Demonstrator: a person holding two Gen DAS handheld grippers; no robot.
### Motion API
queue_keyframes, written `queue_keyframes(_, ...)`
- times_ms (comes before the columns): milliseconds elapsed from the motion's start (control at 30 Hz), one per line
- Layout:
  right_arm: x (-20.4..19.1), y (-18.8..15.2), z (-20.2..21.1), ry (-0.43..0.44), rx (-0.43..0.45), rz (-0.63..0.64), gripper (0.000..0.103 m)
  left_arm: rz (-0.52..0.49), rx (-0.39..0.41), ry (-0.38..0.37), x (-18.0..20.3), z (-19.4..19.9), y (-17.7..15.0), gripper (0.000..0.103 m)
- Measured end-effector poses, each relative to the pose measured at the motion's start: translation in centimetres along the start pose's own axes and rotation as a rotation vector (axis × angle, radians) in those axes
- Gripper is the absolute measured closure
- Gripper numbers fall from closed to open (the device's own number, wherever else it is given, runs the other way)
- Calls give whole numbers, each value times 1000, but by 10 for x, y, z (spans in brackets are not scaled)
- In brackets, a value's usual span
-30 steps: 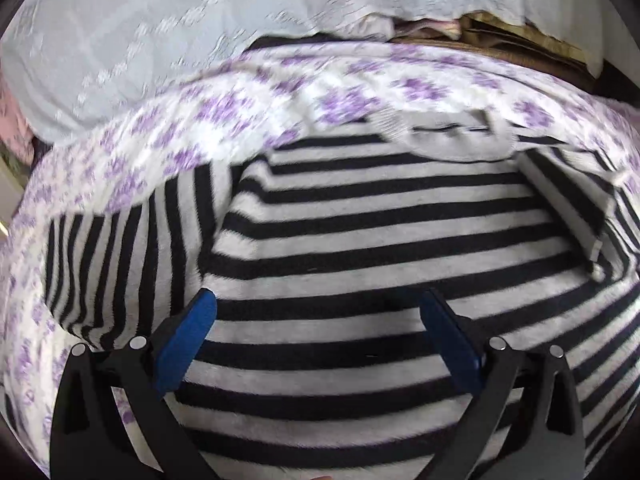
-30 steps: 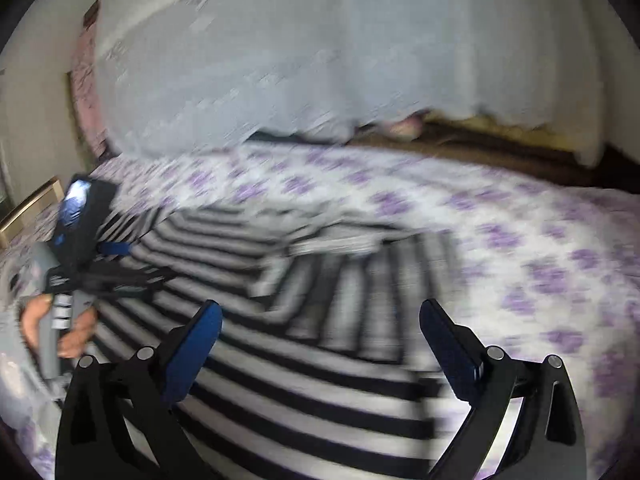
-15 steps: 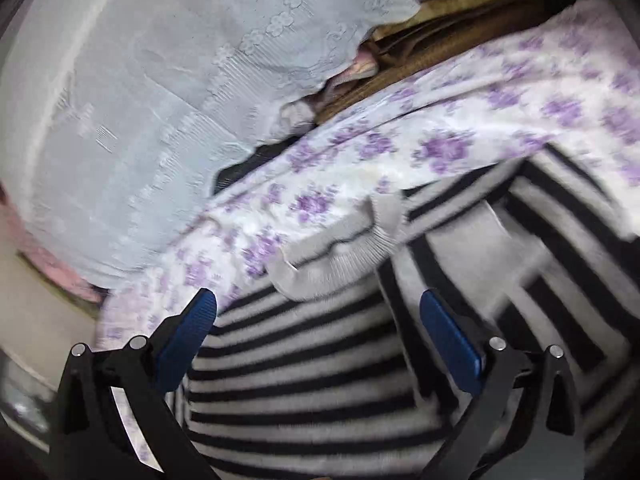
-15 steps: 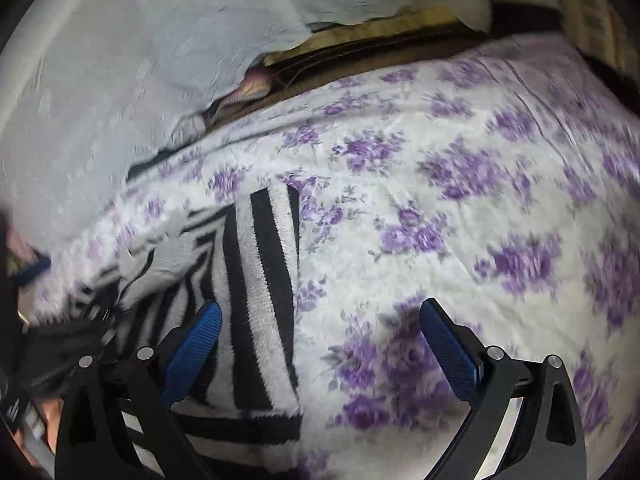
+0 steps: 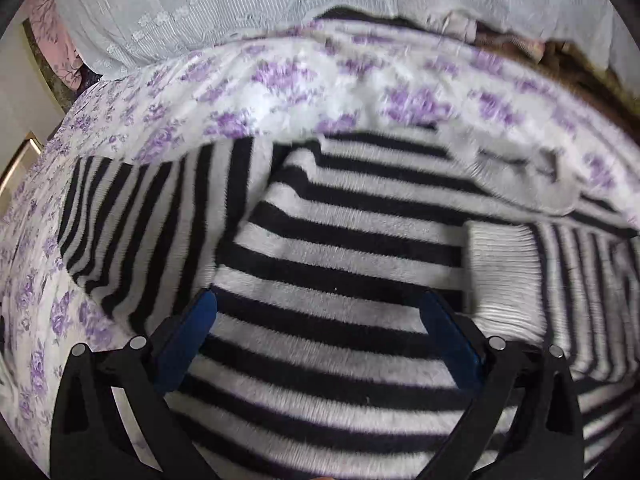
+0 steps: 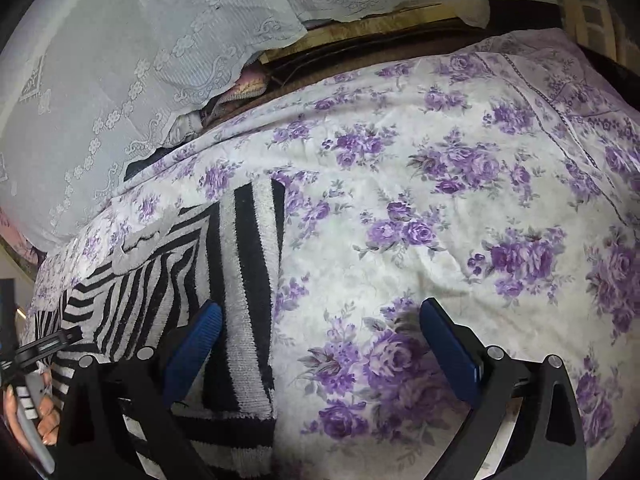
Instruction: Fold small clothes
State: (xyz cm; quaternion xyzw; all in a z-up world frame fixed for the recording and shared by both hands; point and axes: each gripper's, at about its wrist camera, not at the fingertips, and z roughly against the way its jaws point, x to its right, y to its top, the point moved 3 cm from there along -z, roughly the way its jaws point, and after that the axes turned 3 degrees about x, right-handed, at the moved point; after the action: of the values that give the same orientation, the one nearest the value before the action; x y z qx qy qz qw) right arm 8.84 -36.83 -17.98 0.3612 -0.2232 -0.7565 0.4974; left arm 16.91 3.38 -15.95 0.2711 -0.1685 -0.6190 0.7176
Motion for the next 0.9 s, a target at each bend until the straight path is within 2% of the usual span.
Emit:
queue_keyframes(67,1,2,4,-20,12,-11,3,-3,69,-48,7,21,5,4)
queue_keyframes(100,0,4,7,-34,22,-10,3,-30,104,-75,18,32,8,4)
queue_keyframes(167,-11,14,13,-52,47,37,3,-116,132,-82,43,40,13,4)
queue_keyframes(200,-17,18,13,-65,51,67,3,-183,155,-61,63,43,15,4)
queue_keyframes(300,-44,35,4,-124,32,204,3,-303,197,13,100,37,15,4)
queue_keyframes(367,-57,47,-9,-122,32,260,3,-350,171,64,114,22,10,4)
queue_keyframes(433,-56,50,-33,-183,7,277,3,-387,91,112,119,-9,0,4)
queue_keyframes(467,-50,47,-50,-240,-34,284,3,-356,111,82,115,-11,-3,4)
queue_keyframes(500,-43,41,-66,-247,-82,276,3,-323,129,55,109,-9,-3,4)
queue_keyframes(533,-31,38,-72,-173,-110,205,3,-311,110,34,106,-11,-3,4)
queue_keyframes(600,-20,46,-60,-109,-90,128,3,-299,97,11,103,-13,-1,4)
queue_keyframes(700,-11,44,-30,-139,-26,71,3,-262,101,-21,91,-6,1,4)
queue_keyframes(800,-18,24,-10,-35,-92,115,3,-237,158,-62,74,13,-3,4)
queue_keyframes(867,-21,-5,-13,-56,-144,218,3,-262,127,-7,71,1,-11,4)
queue_keyframes(900,-23,-14,-14,-61,-128,244,3,-278,82,-11,73,-12,-15,4)
